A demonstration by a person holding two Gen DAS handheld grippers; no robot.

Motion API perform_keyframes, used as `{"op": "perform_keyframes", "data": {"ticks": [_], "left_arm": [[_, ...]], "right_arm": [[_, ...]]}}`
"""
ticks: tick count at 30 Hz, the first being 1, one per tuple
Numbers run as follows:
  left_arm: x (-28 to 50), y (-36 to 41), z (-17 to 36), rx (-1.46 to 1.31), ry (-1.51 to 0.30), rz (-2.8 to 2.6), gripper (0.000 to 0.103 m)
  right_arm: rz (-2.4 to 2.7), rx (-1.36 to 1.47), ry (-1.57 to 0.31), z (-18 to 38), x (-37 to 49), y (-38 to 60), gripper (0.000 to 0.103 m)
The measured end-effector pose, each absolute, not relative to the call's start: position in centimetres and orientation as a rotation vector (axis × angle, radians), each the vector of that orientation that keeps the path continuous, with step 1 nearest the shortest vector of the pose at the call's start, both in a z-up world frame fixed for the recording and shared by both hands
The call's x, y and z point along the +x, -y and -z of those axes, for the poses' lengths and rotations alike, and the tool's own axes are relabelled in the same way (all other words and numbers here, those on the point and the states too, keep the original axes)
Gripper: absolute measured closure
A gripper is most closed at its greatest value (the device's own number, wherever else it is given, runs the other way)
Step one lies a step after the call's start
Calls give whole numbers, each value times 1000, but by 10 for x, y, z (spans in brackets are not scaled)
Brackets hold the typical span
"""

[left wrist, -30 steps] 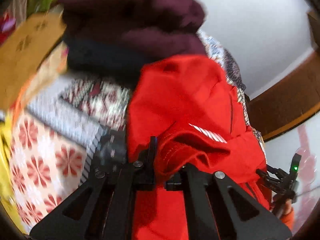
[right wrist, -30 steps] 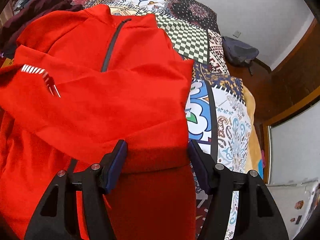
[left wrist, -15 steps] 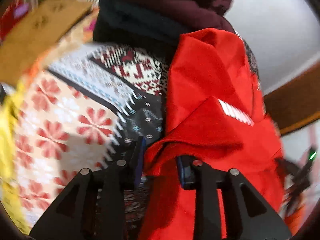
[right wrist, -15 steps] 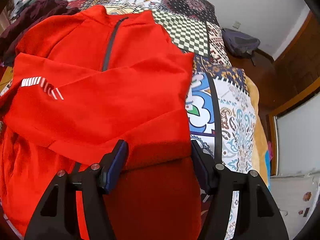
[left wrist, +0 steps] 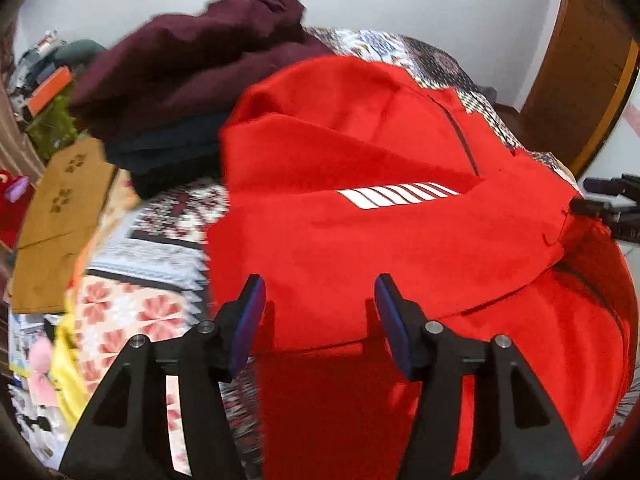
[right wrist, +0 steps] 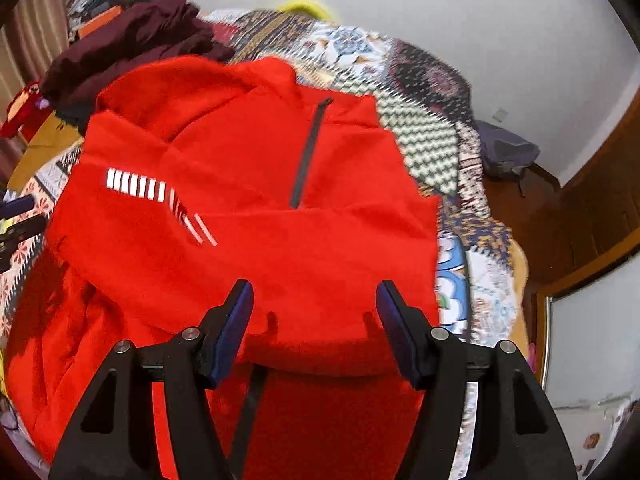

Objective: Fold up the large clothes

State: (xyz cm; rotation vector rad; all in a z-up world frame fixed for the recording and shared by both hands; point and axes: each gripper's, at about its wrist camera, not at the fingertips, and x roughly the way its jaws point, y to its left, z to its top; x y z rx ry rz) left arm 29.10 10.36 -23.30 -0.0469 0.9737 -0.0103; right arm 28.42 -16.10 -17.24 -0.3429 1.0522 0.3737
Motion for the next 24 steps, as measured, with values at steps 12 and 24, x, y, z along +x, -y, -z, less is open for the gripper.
{"op": "perform_keyframes", "data": {"ticks": [12,24], "left_arm": [[339,-88,226,3,-1048,86,47],[458,-42,146,31,-857,152,43]], "right_arm": [[-370,-216,-1079,179,306,193,43],[-332,-149,-859,110,387,195,43]]}}
